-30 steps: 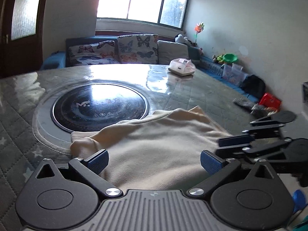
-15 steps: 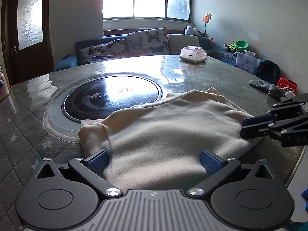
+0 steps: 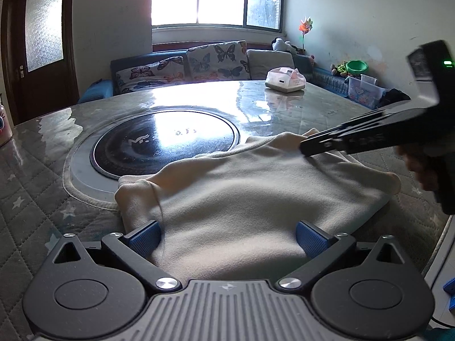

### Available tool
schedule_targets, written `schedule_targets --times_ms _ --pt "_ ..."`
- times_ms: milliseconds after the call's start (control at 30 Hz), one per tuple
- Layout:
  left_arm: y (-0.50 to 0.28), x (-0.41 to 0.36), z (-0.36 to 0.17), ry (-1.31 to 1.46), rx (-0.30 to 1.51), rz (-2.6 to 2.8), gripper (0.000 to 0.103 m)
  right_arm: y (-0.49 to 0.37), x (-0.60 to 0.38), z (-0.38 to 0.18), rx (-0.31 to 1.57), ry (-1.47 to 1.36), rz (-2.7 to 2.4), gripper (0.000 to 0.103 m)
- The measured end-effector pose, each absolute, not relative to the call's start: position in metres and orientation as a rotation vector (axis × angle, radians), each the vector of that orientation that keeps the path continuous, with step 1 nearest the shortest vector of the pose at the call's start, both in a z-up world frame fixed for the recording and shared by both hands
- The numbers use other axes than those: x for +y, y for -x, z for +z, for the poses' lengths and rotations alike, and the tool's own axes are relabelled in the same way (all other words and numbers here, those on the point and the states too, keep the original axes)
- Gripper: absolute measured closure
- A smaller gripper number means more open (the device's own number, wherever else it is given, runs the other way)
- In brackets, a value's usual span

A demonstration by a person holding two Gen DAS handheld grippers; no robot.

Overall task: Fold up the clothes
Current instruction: 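Release the folded end with the right gripper and withdraw both grippers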

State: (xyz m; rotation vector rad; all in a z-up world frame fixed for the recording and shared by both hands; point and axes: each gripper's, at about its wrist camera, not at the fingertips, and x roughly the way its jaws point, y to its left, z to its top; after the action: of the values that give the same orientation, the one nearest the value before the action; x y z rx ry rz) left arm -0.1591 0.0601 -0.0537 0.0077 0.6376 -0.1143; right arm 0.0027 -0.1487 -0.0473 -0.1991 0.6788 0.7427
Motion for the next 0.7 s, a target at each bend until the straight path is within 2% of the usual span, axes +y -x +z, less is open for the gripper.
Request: schedule_targets --times_ms 533,700 --pt "0.159 0.063 -0.052 0.000 0.645 -0.125 0.000 -0.019 -0.117 -0.050 0.670 0.236 0.752 0.087" --pt "0.167 0.070 -0.043 0.019 0.619 -0.074 0.000 0.002 -0.125 -0.036 0.643 0.238 0.791 0.084"
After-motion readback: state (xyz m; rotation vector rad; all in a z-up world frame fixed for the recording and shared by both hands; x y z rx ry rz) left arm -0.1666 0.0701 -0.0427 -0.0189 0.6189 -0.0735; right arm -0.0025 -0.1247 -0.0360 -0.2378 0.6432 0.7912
